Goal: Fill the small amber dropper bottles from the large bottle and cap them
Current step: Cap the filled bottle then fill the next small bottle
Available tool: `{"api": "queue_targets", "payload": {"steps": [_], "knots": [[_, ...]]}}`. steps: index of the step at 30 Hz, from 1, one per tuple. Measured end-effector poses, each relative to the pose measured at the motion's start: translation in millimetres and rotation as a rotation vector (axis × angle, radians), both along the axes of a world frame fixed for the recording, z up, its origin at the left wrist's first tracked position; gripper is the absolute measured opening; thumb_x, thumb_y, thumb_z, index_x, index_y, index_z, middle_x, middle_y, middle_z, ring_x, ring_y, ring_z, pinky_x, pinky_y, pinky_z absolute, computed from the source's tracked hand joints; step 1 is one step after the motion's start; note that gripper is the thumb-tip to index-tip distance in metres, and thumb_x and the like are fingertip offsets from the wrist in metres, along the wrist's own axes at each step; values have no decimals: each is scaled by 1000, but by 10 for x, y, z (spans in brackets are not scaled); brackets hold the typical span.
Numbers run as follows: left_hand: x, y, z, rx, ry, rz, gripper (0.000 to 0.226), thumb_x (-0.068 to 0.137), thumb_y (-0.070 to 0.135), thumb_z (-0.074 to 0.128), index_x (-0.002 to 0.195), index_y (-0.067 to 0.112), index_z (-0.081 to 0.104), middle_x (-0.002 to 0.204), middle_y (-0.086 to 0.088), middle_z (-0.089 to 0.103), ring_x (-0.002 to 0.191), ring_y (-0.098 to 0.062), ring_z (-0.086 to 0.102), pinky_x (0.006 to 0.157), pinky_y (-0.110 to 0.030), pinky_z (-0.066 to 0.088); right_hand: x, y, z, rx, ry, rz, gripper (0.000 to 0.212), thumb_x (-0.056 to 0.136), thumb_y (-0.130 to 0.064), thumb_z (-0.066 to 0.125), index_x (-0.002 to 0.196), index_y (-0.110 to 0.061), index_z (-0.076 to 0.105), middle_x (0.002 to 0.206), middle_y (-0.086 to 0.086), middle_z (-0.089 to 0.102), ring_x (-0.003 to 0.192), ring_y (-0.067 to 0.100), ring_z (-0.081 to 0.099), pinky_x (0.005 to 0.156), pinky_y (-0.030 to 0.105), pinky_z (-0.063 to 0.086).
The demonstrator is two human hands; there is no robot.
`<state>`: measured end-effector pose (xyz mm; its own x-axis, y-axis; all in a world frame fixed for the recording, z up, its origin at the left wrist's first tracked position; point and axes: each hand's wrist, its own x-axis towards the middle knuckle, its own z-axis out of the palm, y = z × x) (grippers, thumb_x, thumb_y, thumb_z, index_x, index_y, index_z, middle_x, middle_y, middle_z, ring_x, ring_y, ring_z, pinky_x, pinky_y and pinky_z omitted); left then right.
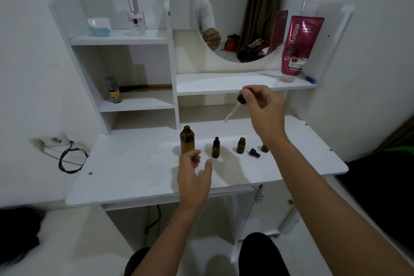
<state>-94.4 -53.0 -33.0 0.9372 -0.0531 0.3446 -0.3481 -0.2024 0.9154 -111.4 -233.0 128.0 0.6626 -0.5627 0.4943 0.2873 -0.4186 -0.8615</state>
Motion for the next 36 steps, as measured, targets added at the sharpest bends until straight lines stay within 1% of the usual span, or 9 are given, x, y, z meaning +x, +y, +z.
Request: {"api": "queue_targets", "payload": {"steps": [3, 6, 10, 14, 18, 22, 24, 28, 36], "knots": [[-132, -251, -31, 76, -1, -160, 29, 93, 29, 73, 119, 32, 60, 111, 15, 65, 104, -4, 62, 90, -24, 57, -99, -181, -102, -1, 33, -40, 13, 101, -21, 68, 111, -16, 75, 99, -9, 77, 95, 1, 73, 89, 13, 55], [-163, -499, -34, 164, 29, -250, 34, 96, 35, 69, 128, 31, 61, 127, 12, 65, 116, -8, 61, 101, -34, 56, -191, -316, -167, 5, 50, -49, 13, 101, -22, 68, 111, -19, 75, 101, -8, 78, 97, 1, 74, 89, 12, 55], [-137, -795, -5, 220, 97, -275, 52, 96, 34, 69, 144, 26, 51, 147, 8, 55, 134, -12, 51, 113, -40, 47, -260, -442, -232, 9, 72, -44, 13, 101, -21, 68, 112, -16, 74, 95, -6, 79, 92, 3, 76, 87, 15, 57], [-50, -969, -9, 237, 149, -215, 64, 96, 32, 70, 152, 20, 42, 153, 4, 49, 140, -15, 47, 115, -40, 43, -257, -492, -318, -19, 107, -46, 12, 101, -19, 68, 110, -16, 75, 92, -7, 79, 86, 0, 75, 78, 19, 59], [85, -1086, 4, 291, 138, -165, 65, 96, 34, 69, 151, 16, 41, 150, -1, 51, 135, -19, 52, 111, -42, 48, -208, -507, -428, -5, 136, -21, 9, 101, -20, 68, 106, -19, 74, 90, -5, 79, 71, 0, 72, 57, 9, 51], [216, -1185, 54, 313, 123, -157, 58, 96, 30, 70, 147, 13, 48, 145, -1, 55, 128, -16, 57, 109, -38, 49, -136, -500, -545, -24, 144, -4, 12, 99, -15, 70, 109, -11, 76, 91, -1, 79, 85, 2, 76, 80, 15, 57], [257, -1197, 31, 316, 98, -159, 49, 97, 28, 68, 142, 15, 54, 139, 1, 60, 124, -15, 59, 107, -35, 50, -102, -502, -595, -44, 153, 7, 12, 99, -14, 70, 108, -9, 76, 90, -1, 79, 85, 3, 76, 84, 16, 57], [303, -1198, -71, 293, 23, -176, 26, 99, 25, 65, 125, 23, 64, 121, 10, 66, 112, -10, 62, 98, -32, 55, -47, -526, -691, -75, 179, 26, 9, 98, -14, 72, 104, -10, 77, 88, -2, 79, 84, 5, 76, 84, 16, 58], [323, -1211, -152, 285, 14, -199, 26, 101, 24, 61, 127, 26, 62, 121, 14, 66, 111, -6, 62, 99, -31, 55, 49, -492, -814, -134, 221, -15, 8, 95, -8, 73, 87, -9, 76, 78, -3, 78, 77, 2, 74, 77, 11, 53]]}}
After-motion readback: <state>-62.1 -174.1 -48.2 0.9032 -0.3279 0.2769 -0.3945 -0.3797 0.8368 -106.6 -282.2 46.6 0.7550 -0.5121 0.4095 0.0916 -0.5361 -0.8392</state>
